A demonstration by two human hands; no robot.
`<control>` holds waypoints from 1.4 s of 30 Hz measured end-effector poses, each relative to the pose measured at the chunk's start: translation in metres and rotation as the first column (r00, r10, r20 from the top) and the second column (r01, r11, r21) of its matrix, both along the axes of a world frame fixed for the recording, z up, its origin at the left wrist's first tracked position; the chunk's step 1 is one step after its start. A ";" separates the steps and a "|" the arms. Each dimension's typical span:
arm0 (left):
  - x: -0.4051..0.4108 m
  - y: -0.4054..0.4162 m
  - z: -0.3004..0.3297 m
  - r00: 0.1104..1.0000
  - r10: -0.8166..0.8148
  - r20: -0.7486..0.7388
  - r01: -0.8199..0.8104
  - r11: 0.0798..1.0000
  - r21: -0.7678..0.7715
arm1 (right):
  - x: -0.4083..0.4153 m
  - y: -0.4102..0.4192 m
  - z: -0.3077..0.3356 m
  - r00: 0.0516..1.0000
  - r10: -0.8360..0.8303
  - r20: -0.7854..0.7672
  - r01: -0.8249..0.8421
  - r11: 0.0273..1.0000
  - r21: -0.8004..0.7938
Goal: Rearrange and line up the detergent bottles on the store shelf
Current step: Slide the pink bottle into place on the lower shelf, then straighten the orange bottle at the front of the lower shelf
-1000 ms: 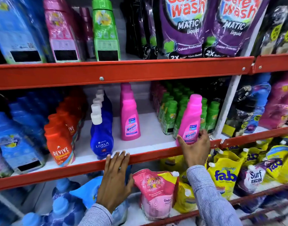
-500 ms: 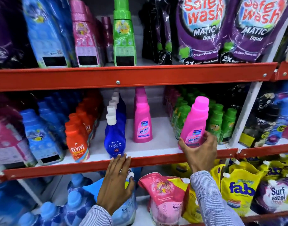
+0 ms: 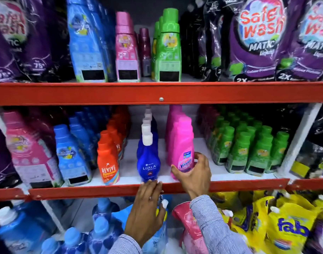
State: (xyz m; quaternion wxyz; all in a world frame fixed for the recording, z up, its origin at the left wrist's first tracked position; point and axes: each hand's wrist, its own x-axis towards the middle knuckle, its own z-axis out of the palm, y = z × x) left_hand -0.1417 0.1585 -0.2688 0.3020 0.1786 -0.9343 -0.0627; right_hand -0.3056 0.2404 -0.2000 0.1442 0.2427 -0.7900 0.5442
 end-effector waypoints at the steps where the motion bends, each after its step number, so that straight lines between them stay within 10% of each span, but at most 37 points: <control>1: 0.000 -0.001 -0.001 1.000 0.000 -0.007 0.000 1.000 -0.015 | 0.002 -0.004 -0.002 1.000 -0.005 0.008 0.005 1.000 0.005; 16: 0.008 -0.006 -0.005 0.996 -0.082 -0.019 0.082 0.997 0.015 | 0.008 -0.007 -0.018 1.000 0.022 0.021 -0.022 0.999 -0.034; 24: 0.057 -0.042 0.008 0.966 -0.019 -0.256 0.079 0.971 0.227 | 0.078 -0.012 -0.010 0.983 -0.043 -0.179 -0.025 0.932 -0.362; 33: 0.106 -0.079 0.046 0.849 0.218 -0.481 -0.003 0.913 0.407 | 0.153 -0.083 -0.018 0.904 0.428 0.001 -0.420 0.888 -0.189; 42: 0.110 -0.100 0.047 0.907 0.238 -0.347 0.012 0.810 0.587 | 0.153 -0.122 -0.015 0.879 0.454 0.147 -0.459 0.889 -0.005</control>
